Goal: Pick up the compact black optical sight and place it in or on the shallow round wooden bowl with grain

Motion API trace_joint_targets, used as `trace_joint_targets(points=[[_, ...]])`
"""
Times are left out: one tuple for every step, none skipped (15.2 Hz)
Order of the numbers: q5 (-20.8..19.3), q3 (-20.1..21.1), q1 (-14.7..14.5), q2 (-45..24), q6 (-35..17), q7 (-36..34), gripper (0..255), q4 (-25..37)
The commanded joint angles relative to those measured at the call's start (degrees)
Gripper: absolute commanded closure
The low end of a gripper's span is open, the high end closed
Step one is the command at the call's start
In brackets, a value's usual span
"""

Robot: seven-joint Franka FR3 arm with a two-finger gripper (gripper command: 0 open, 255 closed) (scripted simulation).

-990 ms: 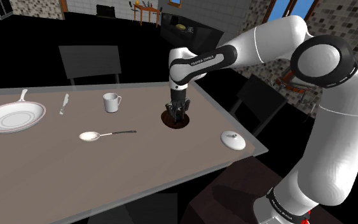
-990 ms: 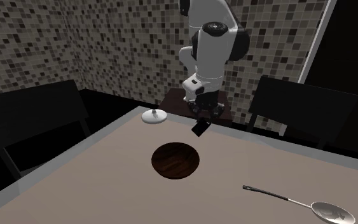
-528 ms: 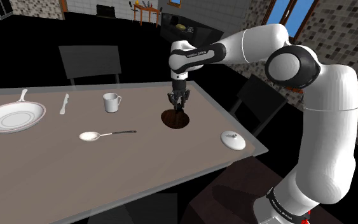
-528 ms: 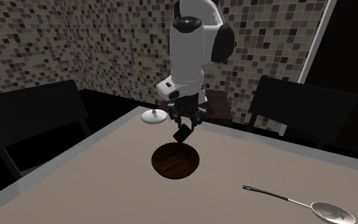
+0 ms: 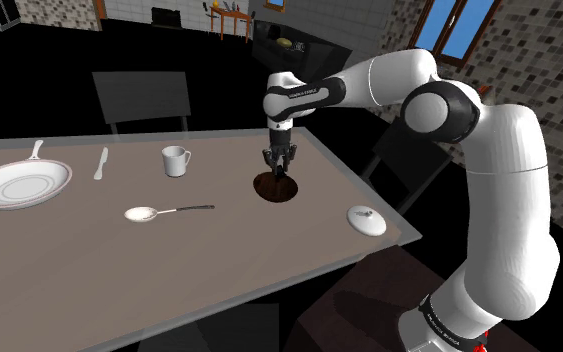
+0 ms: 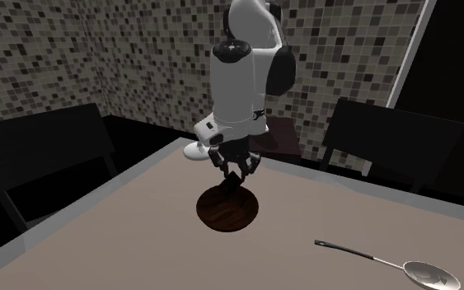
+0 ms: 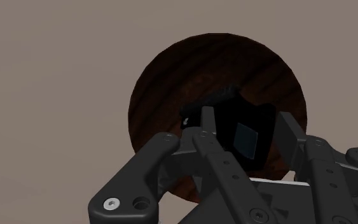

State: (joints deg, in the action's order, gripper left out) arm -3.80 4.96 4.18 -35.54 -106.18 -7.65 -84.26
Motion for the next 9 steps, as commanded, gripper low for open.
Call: trace_joint_targets(points=[[-0.07,-0.04,-0.03,-0.88,-1.2,-0.07,255,-0.29],[-0.1,-0.06,-0.04,-1.24,-1.77,-0.09,255,-0.51],[-0.14,-0.08,-0.05,-1.61,-2.33,-0.12,255,-0.71],[-0.17,-0.1,-0.06,-1.98,-2.89,-0.14,255,-0.89],[-0.2,-0.12,-0.07,-2.37,-3.44,-0.17,255,-1.06],[-0.24,-0.14,-0.08,-2.76,-3.99,-0.19,255,-1.21],[-0.27,-0.16,-0.09,-3.15,-4.54,-0.21,255,-1.38],[-0.31,-0.19,-0.1,-3.58,-5.06,-0.24,255,-1.47],[-0.35,-0.22,-0.12,-4.11,-5.73,-0.27,255,-1.61]])
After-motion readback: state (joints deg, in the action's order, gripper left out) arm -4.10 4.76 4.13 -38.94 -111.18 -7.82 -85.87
